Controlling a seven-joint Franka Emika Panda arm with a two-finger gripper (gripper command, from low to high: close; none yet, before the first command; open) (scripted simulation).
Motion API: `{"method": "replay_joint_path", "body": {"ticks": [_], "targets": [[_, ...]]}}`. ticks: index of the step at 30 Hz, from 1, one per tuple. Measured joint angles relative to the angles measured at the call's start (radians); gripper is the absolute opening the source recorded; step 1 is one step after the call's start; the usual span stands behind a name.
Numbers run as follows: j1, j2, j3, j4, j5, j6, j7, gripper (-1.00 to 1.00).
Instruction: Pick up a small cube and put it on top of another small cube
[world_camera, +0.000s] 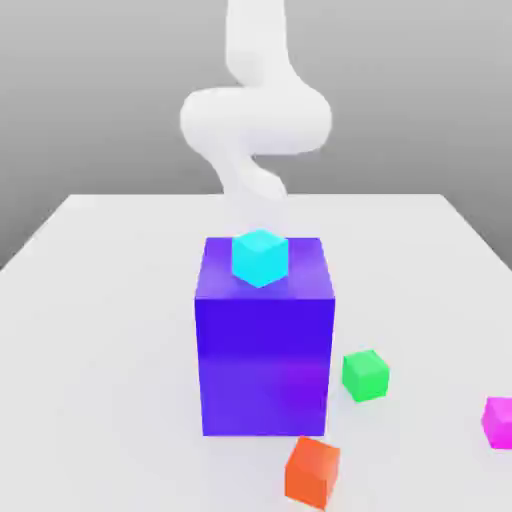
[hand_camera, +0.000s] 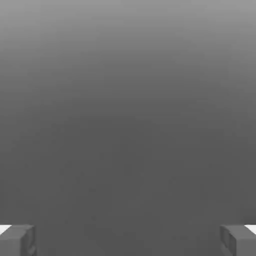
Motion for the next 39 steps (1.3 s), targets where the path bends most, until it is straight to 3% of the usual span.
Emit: {"method": "replay_joint_path", "body": {"ticks": [17,27,32,33,39], "targets": [[0.292,0.622,0.125,-0.042,0.015,0.217,-0.441,0.0],[0.443,0.991,0.19,-0.065,-0.126,0.34,-0.592,0.0],[0.499,1.173,0.142,-0.035,-0.2,0.464,-0.561,0.0],[0.505,1.194,0.134,-0.03,-0.207,0.48,-0.556,-1.0],[0.508,1.204,0.131,-0.028,-0.211,0.487,-0.553,-1.0]]}}
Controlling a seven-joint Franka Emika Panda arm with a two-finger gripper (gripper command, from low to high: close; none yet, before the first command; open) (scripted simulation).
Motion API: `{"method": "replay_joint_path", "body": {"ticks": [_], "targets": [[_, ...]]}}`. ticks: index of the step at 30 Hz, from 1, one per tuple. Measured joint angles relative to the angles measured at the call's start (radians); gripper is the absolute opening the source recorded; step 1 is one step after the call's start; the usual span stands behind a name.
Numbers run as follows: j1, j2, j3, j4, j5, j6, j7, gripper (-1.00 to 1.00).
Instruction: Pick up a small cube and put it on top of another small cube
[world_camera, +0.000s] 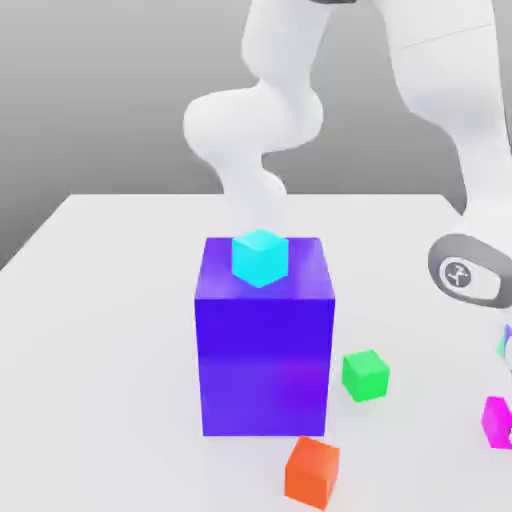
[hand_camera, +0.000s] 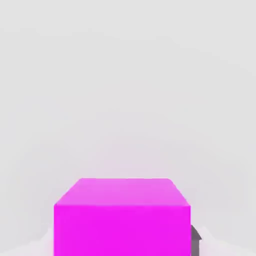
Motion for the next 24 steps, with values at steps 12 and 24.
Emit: {"method": "replay_joint_path", "body": {"ticks": [12,24], "targets": [[-0.096,-0.393,0.031,-0.249,0.108,-0.136,-0.142,-1.0],[-0.109,-0.69,-0.052,-0.608,0.249,-0.073,-0.345,-1.0]]}}
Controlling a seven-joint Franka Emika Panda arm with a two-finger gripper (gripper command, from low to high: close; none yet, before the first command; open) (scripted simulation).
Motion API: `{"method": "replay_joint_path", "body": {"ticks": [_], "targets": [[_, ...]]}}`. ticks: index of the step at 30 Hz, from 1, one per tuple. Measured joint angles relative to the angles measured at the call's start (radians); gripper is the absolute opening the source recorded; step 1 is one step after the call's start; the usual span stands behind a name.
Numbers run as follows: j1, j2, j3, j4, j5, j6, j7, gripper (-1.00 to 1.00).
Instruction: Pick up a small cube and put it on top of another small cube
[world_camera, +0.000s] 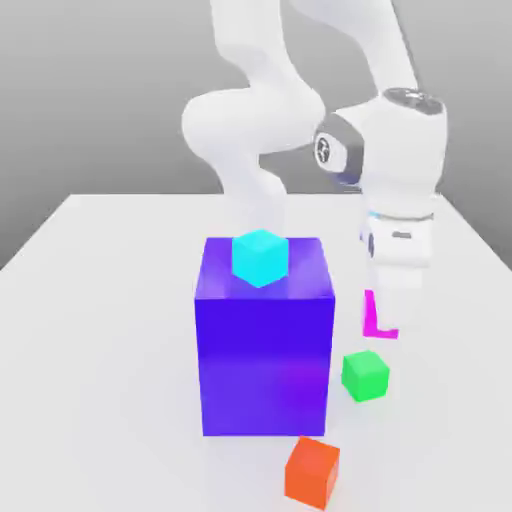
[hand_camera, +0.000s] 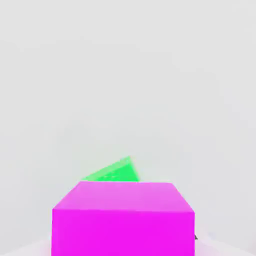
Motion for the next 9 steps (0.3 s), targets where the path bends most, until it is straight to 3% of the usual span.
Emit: {"method": "replay_joint_path", "body": {"ticks": [5,6,9], "targets": [[-0.011,0.168,-0.002,0.003,-0.032,0.165,0.02,-1.0],[-0.018,0.199,0.0,0.004,-0.043,0.195,0.028,1.0],[-0.028,0.199,0.0,0.004,-0.043,0.195,0.028,1.0]]}}
